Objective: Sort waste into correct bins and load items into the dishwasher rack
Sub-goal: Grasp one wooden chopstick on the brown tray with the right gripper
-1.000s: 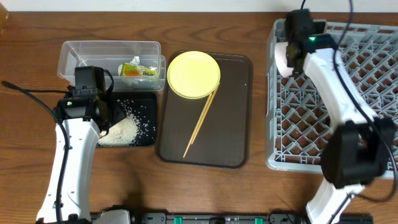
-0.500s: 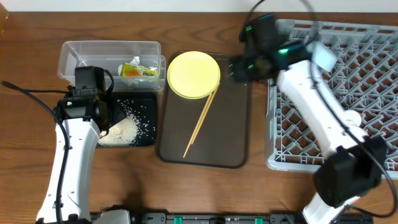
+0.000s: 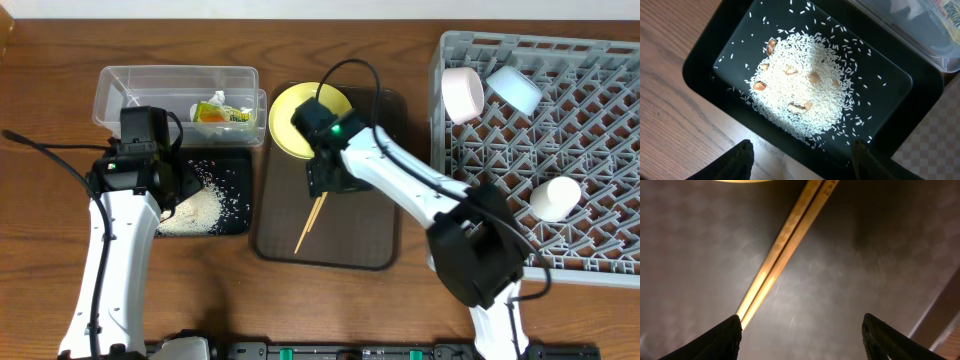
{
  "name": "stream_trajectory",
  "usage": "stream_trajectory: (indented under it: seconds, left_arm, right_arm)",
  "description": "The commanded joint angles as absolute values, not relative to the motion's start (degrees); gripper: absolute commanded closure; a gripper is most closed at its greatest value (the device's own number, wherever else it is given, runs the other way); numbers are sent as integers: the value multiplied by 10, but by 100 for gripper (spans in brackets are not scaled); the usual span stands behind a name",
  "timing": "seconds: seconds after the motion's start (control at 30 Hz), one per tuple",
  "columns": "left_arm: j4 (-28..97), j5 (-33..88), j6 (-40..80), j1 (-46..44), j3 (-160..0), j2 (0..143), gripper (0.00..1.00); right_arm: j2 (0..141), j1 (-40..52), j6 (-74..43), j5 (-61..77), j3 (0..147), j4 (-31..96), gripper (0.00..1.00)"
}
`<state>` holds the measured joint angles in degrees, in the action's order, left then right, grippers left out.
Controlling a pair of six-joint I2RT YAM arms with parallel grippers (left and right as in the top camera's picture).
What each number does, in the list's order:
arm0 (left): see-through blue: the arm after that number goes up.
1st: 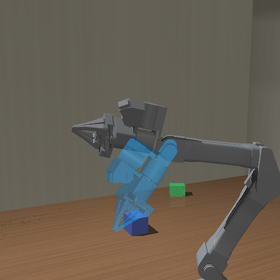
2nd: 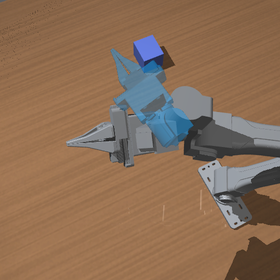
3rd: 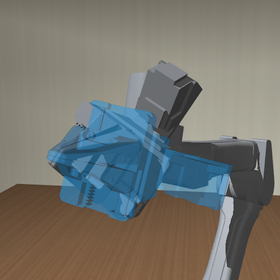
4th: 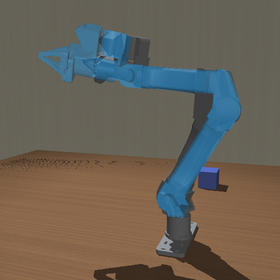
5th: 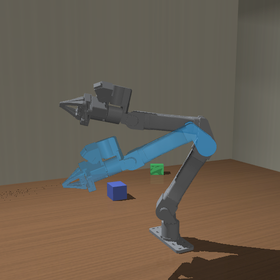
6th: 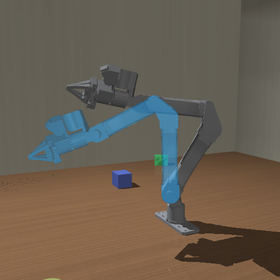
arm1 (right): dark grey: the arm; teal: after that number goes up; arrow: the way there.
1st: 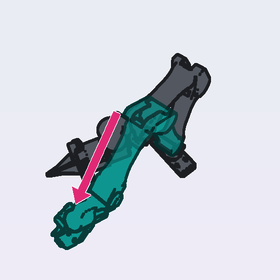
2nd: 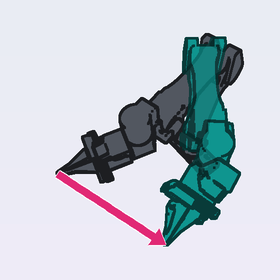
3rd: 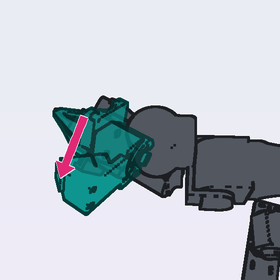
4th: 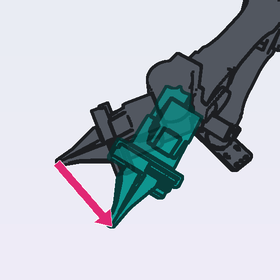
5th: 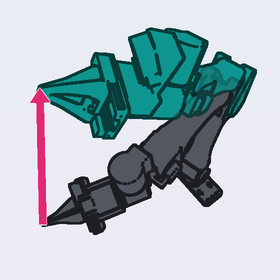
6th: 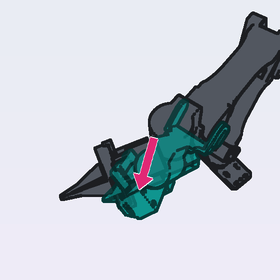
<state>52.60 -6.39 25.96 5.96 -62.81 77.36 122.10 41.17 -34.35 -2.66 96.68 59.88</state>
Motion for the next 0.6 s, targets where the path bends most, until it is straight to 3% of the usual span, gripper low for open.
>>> stream_trajectory:
  seconds: [0.0,0.57]
  left_arm:
    - [529,-71,269,62,-632,771,35]
    - [529,-71,269,62,-632,771,35]
  right_arm:
    - [1253,417,-392,-82,966,582,25]
    - [1312,418,-416,-103,966,586,24]
